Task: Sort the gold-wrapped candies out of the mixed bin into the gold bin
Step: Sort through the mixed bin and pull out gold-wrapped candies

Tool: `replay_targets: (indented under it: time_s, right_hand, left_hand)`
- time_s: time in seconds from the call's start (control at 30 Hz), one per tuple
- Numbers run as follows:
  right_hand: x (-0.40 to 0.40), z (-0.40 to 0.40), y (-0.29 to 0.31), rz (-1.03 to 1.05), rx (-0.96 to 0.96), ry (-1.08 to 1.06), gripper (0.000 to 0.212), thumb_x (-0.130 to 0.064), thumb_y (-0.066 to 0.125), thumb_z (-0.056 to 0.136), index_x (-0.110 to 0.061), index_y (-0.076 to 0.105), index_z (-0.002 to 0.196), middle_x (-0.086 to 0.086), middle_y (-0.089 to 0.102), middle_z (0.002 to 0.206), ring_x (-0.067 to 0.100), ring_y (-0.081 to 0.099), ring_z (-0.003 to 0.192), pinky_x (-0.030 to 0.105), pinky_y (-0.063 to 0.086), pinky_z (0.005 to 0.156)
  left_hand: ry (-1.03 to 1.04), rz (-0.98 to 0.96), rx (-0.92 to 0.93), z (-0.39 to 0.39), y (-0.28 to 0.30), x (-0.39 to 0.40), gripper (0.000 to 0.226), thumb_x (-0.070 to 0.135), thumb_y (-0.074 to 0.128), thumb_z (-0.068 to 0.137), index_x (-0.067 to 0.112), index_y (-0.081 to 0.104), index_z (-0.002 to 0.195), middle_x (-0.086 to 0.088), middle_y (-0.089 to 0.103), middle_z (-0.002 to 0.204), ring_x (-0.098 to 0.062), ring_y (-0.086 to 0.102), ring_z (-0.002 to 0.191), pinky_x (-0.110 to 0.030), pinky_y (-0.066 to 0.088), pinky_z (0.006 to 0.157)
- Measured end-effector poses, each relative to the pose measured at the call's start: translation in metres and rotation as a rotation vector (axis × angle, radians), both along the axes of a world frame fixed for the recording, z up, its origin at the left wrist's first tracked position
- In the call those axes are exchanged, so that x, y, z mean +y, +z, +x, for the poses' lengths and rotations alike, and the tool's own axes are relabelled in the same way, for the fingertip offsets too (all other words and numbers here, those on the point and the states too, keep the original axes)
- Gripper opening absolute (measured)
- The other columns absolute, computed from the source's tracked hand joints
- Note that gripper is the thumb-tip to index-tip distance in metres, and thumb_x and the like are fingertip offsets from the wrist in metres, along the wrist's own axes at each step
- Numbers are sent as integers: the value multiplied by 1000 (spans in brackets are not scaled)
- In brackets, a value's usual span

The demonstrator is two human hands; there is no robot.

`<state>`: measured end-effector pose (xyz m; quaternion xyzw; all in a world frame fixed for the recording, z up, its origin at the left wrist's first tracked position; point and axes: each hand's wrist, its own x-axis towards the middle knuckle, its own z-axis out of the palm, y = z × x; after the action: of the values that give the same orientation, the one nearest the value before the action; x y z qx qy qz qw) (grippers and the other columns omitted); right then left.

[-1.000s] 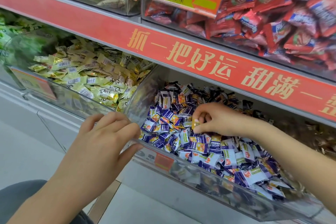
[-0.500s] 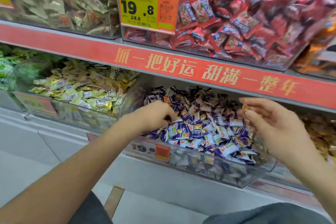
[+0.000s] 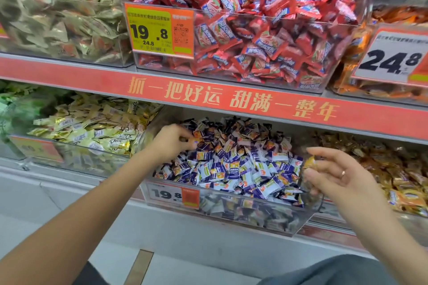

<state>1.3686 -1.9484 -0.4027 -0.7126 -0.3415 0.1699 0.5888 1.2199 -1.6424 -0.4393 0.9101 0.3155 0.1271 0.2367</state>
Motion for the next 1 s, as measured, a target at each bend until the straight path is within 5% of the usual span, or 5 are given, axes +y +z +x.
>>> replay_targets:
  time_s: [0.23,0.43,0.57,0.73,1.0]
  right_hand:
    - [70,-41,8,-36,-36,277,12,-17,77,77,-23,66,80,-16,68,104,6,66,92,28,54,82]
    - [64,-60,-5,42,-13,217,16,3,74,76,-8,63,78,0,72,80,11,68,71,24,57,67]
    - [11,-22,1,80,-257,-224,17,-9,76,77,-20,64,78,-16,69,78,-5,64,76,7,46,66]
    - [-27,49,-12,-279,-306,-304,22,-40,54,90,-29,60,107,7,68,95,28,63,102,33,40,74]
    - [43,-15,-12,-281,-615,101,28,-34,43,100,-27,60,120,-15,67,100,-6,59,89,20,46,76]
  left_hand:
    - [158,-815,-451,-22,45,-94,14,13,71,80,5,72,91,-7,74,86,-14,71,78,-18,56,67]
    - [110,-1072,-534,-29,35,-144,18,6,54,94,2,68,104,-14,73,99,-18,71,90,-19,56,74]
    - [167,-456,-296,-41,27,-147,25,10,58,90,23,69,108,4,68,88,-19,64,66,-17,47,60]
    - [233,84,-136,-68,16,-117,16,15,63,87,26,73,93,11,69,95,-10,62,91,-18,44,79]
    - [53,90,-48,-93,14,-103,10,25,70,84,31,70,92,21,64,95,14,52,66,-9,36,66]
